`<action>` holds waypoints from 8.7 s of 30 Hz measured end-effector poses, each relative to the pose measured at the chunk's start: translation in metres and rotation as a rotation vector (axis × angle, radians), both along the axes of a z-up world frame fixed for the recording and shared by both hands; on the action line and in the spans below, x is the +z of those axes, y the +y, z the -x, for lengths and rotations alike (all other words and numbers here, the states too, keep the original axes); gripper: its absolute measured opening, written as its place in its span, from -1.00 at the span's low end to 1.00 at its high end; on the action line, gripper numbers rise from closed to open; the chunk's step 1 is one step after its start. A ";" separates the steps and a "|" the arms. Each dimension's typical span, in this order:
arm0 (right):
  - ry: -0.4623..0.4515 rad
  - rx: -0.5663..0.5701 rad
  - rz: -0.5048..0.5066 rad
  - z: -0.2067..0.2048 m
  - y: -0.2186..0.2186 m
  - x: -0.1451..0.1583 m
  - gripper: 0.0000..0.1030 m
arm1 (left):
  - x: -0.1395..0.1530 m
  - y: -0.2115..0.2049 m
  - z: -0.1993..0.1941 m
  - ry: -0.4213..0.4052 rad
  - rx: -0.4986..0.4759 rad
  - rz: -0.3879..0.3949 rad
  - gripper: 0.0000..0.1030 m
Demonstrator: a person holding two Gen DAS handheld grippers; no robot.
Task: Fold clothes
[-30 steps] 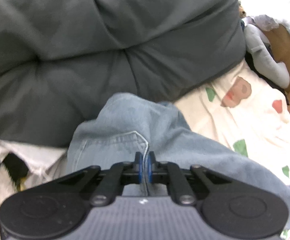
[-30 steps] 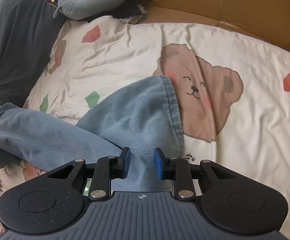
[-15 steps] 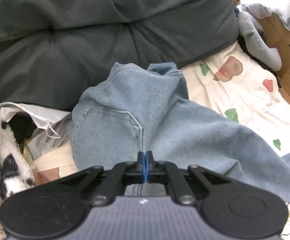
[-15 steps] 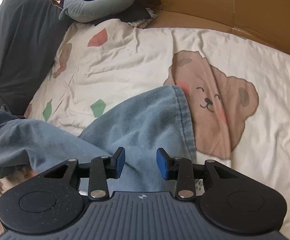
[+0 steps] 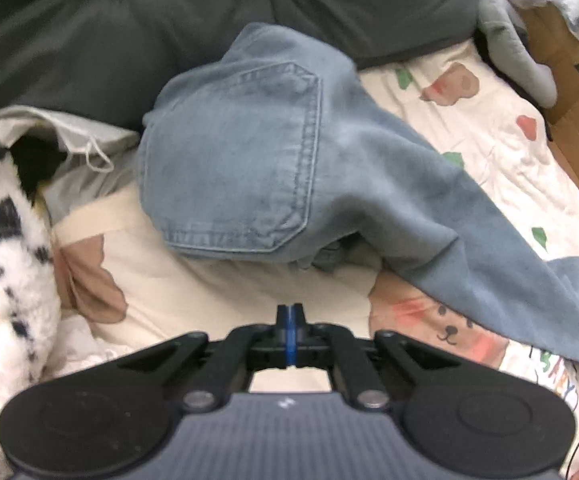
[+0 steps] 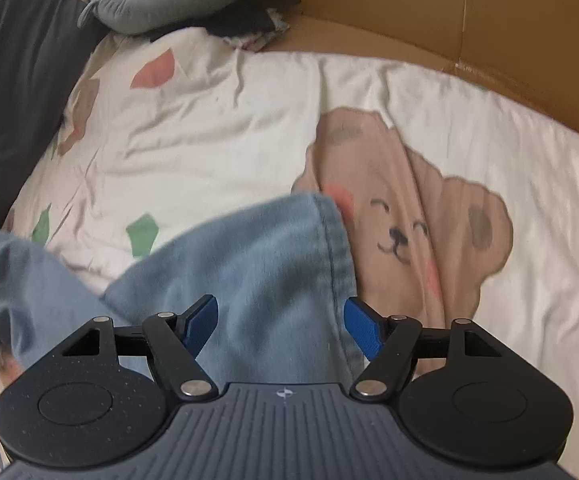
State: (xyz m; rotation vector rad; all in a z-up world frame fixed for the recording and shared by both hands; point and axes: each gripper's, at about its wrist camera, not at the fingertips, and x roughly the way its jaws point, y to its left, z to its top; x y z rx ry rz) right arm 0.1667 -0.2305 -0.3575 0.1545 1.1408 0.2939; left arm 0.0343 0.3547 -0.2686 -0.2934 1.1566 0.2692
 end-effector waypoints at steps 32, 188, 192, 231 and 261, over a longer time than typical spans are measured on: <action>0.132 0.154 -0.043 0.068 -0.003 -0.017 -0.65 | -0.048 0.009 -0.012 -0.272 0.165 0.065 -0.76; -0.064 -0.173 0.049 0.023 -0.160 0.076 -0.77 | -0.017 -0.063 -0.250 -0.102 -0.066 0.032 -0.36; -0.059 -0.161 0.068 0.007 -0.157 0.067 -0.76 | -0.034 -0.061 -0.272 -0.064 -0.051 0.038 -0.35; -0.201 -0.328 0.269 -0.153 -0.114 0.076 -0.23 | 0.021 -0.052 -0.212 -0.096 -0.140 0.060 0.47; -0.136 -0.378 -0.097 0.070 -0.117 0.046 -0.08 | -0.021 -0.069 -0.084 -0.038 -0.202 -0.094 0.59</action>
